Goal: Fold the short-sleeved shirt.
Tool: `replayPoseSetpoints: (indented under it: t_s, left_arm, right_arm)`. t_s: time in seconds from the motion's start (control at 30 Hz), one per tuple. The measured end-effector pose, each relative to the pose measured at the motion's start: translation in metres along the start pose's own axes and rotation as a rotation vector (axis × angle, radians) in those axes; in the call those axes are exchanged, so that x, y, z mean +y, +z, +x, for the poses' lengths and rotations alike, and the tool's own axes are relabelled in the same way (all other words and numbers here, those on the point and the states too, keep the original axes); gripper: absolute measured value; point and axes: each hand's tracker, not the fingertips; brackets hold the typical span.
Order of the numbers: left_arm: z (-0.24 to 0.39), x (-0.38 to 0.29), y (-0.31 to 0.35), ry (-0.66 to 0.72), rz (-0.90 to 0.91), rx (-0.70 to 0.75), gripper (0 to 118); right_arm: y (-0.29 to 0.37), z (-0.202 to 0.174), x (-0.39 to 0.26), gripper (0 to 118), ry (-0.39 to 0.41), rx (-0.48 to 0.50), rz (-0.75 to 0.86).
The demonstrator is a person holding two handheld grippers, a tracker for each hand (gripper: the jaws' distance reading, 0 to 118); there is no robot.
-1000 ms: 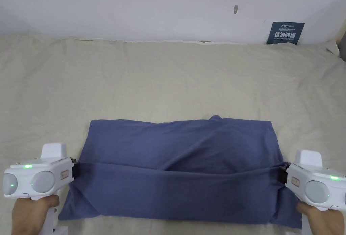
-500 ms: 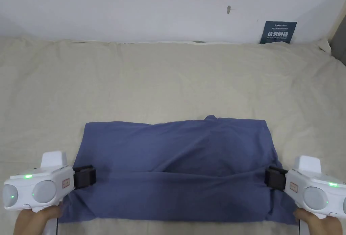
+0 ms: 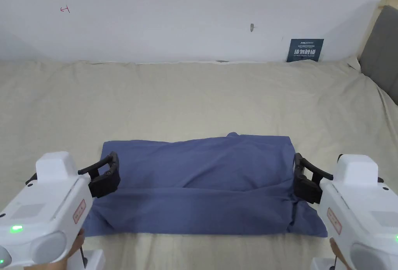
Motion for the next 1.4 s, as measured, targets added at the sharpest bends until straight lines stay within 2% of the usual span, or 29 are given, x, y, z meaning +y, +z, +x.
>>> replayPoseSetpoints:
  t_s: [0.03,0.07,0.1,0.13,0.33,0.43,0.6,0.7,0.77,0.83,0.87,0.9,0.93,0.97,1.03,1.13,1.23,1.37,1.4]
  left_arm:
    - [0.003,-0.004,0.006,-0.010,0.011,0.002,72]
    - [0.006,-0.008,0.011,-0.021,0.017,0.006,52]
    - [0.008,-0.012,0.016,-0.031,0.016,0.009,23]
    - [0.010,-0.016,0.020,-0.039,0.009,0.006,1]
    - [0.007,-0.027,0.026,-0.019,-0.062,-0.022,0]
    - [-0.002,-0.027,0.021,-0.032,-0.096,-0.002,0]
    - [-0.027,-0.028,-0.006,-0.010,-0.227,0.010,0]
    - [-0.046,-0.034,-0.037,0.005,-0.383,-0.009,0]
    - [-0.058,-0.043,-0.056,0.029,-0.452,-0.013,5]
    - [-0.069,-0.052,-0.073,0.037,-0.535,-0.002,28]
    - [-0.074,-0.058,-0.083,0.048,-0.557,0.003,46]
    - [-0.079,-0.063,-0.092,0.045,-0.597,0.004,80]
    - [-0.083,-0.070,-0.101,0.047,-0.629,0.022,100]
    - [-0.085,-0.076,-0.105,0.059,-0.645,0.048,112]
    - [-0.091,-0.089,-0.115,0.060,-0.664,0.099,110]
    - [-0.095,-0.108,-0.130,0.060,-0.726,0.116,94]
    - [-0.095,-0.128,-0.140,0.057,-0.783,0.103,63]
    - [-0.085,-0.132,-0.132,0.017,-0.741,0.112,61]
    - [-0.084,-0.132,-0.129,0.014,-0.717,0.099,49]
  right_arm:
    - [0.007,-0.004,-0.002,44,0.007,-0.002,0.010]
    - [0.012,-0.008,-0.004,23,0.024,-0.008,0.024]
    - [0.015,-0.010,-0.007,5,0.038,-0.015,0.028]
    - [0.019,-0.013,-0.009,4,0.050,-0.017,0.029]
    - [0.026,-0.018,-0.016,1,0.060,0.004,0.033]
    - [0.024,-0.015,-0.015,1,0.036,0.005,0.030]
    - [0.016,-0.010,-0.010,1,0.031,-0.008,0.029]
    - [0.009,-0.007,-0.009,1,0.029,-0.019,0.021]
    - [0.005,-0.006,-0.009,1,0.026,-0.028,0.013]
    - [-0.001,-0.003,-0.010,1,0.023,-0.040,0.000]
    - [-0.004,-0.002,-0.011,1,0.019,-0.045,-0.009]
    - [-0.006,-0.002,-0.011,2,0.016,-0.049,-0.015]
    - [-0.009,-0.001,-0.013,2,0.015,-0.057,-0.023]
    - [-0.012,0.000,-0.014,2,0.015,-0.061,-0.031]
    - [-0.017,0.001,-0.018,2,0.010,-0.071,-0.050]
    - [-0.027,0.006,-0.024,2,0.002,-0.080,-0.085]
    - [-0.034,0.010,-0.031,2,0.001,-0.093,-0.119]
    - [-0.047,0.021,-0.042,2,-0.029,-0.109,-0.179]
    - [-0.053,0.026,-0.046,3,-0.058,-0.108,-0.210]
